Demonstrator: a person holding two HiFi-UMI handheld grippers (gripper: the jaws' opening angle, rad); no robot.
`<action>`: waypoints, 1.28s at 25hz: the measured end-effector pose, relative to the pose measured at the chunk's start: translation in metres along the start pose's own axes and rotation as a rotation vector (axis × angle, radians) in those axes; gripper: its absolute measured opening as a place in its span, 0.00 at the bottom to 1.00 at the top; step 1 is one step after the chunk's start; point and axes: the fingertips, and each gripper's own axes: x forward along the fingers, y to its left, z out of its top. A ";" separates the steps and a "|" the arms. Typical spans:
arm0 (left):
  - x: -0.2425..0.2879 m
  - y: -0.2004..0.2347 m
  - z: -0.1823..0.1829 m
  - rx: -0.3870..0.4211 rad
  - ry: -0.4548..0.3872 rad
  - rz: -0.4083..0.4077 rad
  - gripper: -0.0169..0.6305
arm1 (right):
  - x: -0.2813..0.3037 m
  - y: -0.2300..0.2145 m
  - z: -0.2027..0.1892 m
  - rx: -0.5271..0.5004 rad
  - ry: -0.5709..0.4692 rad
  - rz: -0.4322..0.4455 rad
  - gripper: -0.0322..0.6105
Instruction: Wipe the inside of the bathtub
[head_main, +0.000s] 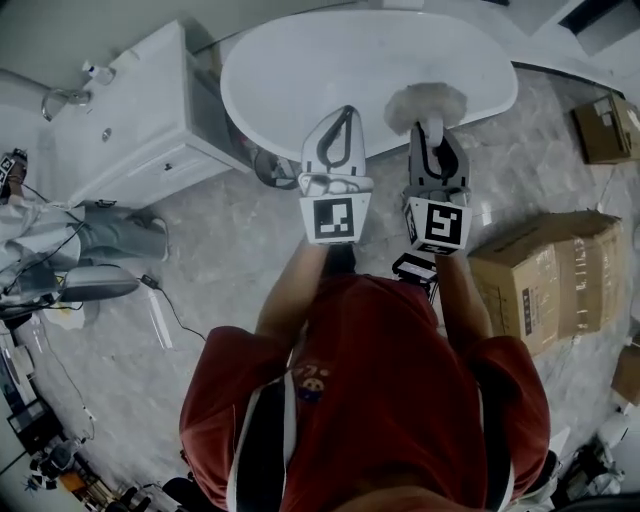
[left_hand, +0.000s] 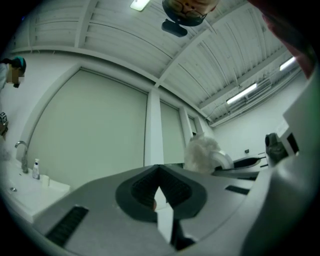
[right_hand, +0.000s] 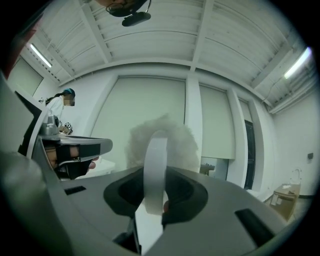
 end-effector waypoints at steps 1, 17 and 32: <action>0.009 0.013 -0.003 0.003 -0.001 0.011 0.05 | 0.016 0.005 0.001 -0.008 -0.001 0.015 0.20; 0.098 0.093 -0.057 0.021 0.032 0.165 0.05 | 0.161 0.019 -0.037 -0.049 0.020 0.170 0.20; 0.253 0.057 -0.117 0.059 0.048 0.360 0.05 | 0.302 -0.098 -0.110 -0.003 0.043 0.381 0.20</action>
